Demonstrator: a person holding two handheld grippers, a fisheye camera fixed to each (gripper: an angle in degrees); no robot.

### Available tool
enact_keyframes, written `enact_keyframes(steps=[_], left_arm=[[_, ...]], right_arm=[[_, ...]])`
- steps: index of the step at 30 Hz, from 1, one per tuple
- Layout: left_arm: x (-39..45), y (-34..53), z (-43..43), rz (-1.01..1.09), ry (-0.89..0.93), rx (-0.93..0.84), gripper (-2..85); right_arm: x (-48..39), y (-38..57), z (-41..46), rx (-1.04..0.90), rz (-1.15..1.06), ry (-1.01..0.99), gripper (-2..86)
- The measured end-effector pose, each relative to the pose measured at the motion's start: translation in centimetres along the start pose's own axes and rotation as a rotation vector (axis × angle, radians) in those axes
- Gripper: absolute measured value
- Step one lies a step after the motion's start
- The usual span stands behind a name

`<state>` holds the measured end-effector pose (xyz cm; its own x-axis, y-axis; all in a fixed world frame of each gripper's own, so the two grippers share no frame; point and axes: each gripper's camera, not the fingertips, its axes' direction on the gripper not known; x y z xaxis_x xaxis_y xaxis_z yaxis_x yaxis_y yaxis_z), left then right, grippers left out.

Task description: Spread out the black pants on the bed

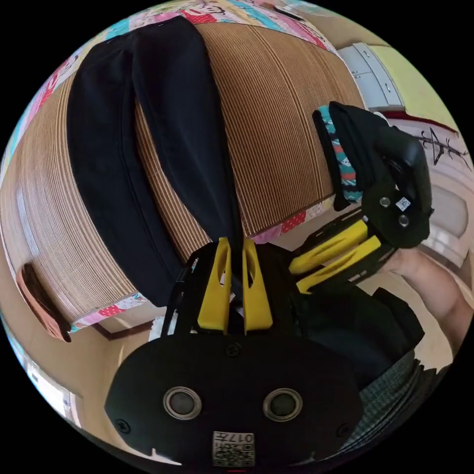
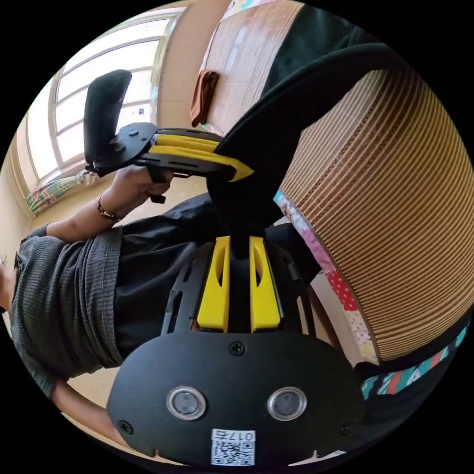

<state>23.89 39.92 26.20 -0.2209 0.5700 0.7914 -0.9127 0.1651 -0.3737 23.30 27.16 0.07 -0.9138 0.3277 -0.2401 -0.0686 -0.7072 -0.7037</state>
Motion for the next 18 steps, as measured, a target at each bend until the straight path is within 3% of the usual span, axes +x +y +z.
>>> enact_keyframes(steps=[4,11,18], left_arm=[[-2.6,1.7,-1.3,-0.100,0.129,0.048,3.6],[-6.5,4.2,-1.3,-0.229,0.286,0.080,3.8],[-8.9,6.4,0.2,-0.276,0.395,0.114,3.4]], right_arm=[[7.0,-0.8,-9.1,0.068,0.179,-0.008,8.8],[18.4,-9.6,-27.0,0.577,0.368,-0.104,12.7],[23.0,-18.2,-32.0,0.908,0.437,-0.180,13.6]])
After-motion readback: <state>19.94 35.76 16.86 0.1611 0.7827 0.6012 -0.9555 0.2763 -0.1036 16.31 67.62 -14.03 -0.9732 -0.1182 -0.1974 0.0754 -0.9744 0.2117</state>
